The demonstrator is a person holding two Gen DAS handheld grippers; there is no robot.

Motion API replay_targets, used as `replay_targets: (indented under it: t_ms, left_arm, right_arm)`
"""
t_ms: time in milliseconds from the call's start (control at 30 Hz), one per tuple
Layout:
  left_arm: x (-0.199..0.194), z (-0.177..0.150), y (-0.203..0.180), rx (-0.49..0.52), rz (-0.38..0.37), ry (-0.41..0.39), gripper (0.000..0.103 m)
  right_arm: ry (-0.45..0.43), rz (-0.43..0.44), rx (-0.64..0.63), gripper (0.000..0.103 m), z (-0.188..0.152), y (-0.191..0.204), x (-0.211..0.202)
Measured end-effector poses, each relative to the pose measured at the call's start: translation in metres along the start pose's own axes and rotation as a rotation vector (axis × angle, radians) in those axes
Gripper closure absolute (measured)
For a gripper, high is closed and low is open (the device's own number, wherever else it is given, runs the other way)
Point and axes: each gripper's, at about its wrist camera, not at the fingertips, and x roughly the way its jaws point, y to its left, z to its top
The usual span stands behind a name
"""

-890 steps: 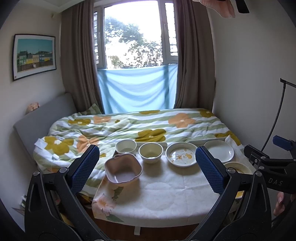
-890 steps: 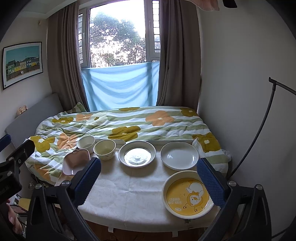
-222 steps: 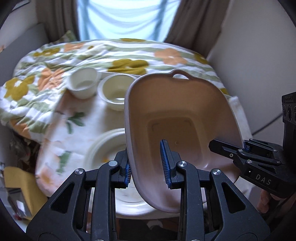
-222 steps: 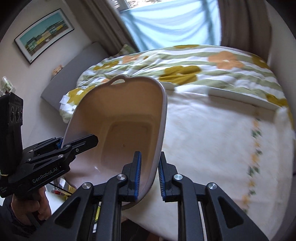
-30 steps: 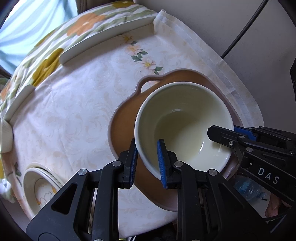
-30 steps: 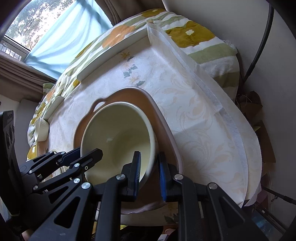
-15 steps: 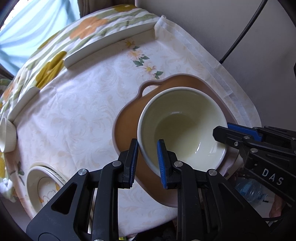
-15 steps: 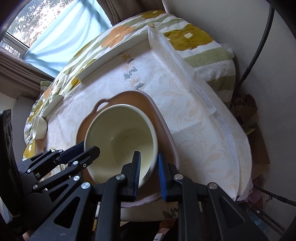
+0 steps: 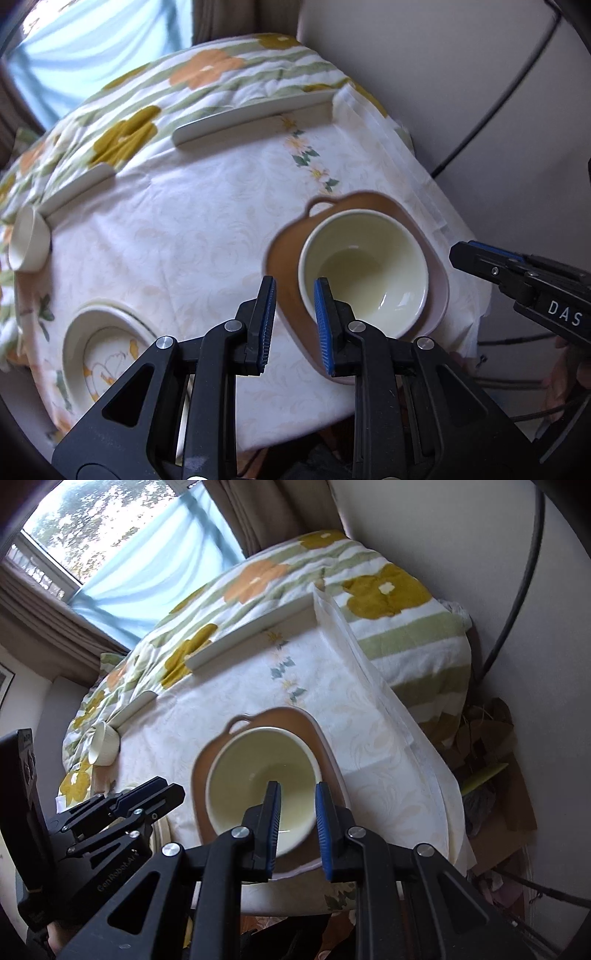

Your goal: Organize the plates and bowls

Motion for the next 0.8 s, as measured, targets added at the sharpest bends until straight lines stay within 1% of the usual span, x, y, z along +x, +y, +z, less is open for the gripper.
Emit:
replay_targets:
  t_ms: [167, 300, 333, 400, 433, 467, 533, 567, 667, 800]
  left_arm:
    - [-0.025, -0.014, 0.031, -0.14, 0.007, -0.047, 0.084]
    - [-0.042, -0.038, 0.065, -0.289, 0.004, -0.054, 0.084]
    - [-0.045, -0.046, 0.075, -0.33, 0.012, -0.054, 0.083]
    - [-0.051, -0.063, 0.092, -0.401, 0.029, -0.051, 0.078]
    - [-0.054, -0.072, 0.101, -0.44, 0.037, -0.05, 0.066]
    - [-0.058, -0.082, 0.111, -0.48, 0.046, -0.053, 0.043]
    - [-0.068, -0.101, 0.127, -0.554, 0.075, -0.082, 0.018]
    - [-0.073, -0.109, 0.136, -0.588, 0.09, -0.099, 0.018]
    - [-0.085, -0.127, 0.164, -0.67, 0.133, -0.113, 0.018]
    - [-0.107, -0.136, 0.205, -0.745, 0.18, -0.167, 0.018]
  right_arm:
    - [0.002, 0.064, -0.107, 0.086, 0.006, 0.026, -0.001]
    - [0.032, 0.125, -0.209, 0.086, 0.009, 0.056, 0.009]
    - [0.042, 0.14, -0.235, 0.086, 0.009, 0.065, 0.013]
    - [0.067, 0.171, -0.286, 0.086, 0.008, 0.083, 0.021]
    - [0.081, 0.186, -0.31, 0.086, 0.006, 0.092, 0.026]
    - [0.096, 0.201, -0.336, 0.086, 0.004, 0.102, 0.032]
    - [0.124, 0.229, -0.379, 0.086, 0.0, 0.121, 0.042]
    - [0.139, 0.24, -0.401, 0.086, -0.003, 0.131, 0.048]
    - [0.183, 0.269, -0.465, 0.086, -0.011, 0.161, 0.064]
    - [0.191, 0.311, -0.556, 0.086, -0.007, 0.209, 0.075]
